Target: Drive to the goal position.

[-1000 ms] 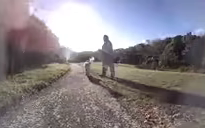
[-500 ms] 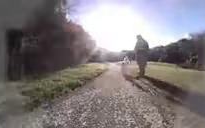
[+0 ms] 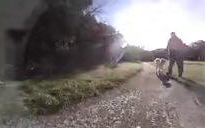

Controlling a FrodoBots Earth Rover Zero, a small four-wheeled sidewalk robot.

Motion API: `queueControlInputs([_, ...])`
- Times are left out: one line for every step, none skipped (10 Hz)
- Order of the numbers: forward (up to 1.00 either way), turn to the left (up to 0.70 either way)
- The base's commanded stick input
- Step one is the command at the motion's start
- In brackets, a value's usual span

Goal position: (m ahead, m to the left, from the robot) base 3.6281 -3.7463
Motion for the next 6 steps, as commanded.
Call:
queueControlInputs([0.50, -0.50])
queueControlInputs([0.50, -0.50])
queueControlInputs([0.50, -0.50])
queueControlInputs([0.50, -0.50])
queueControlInputs([0.50, -0.50])
queueControlInputs([0.50, -0.50])
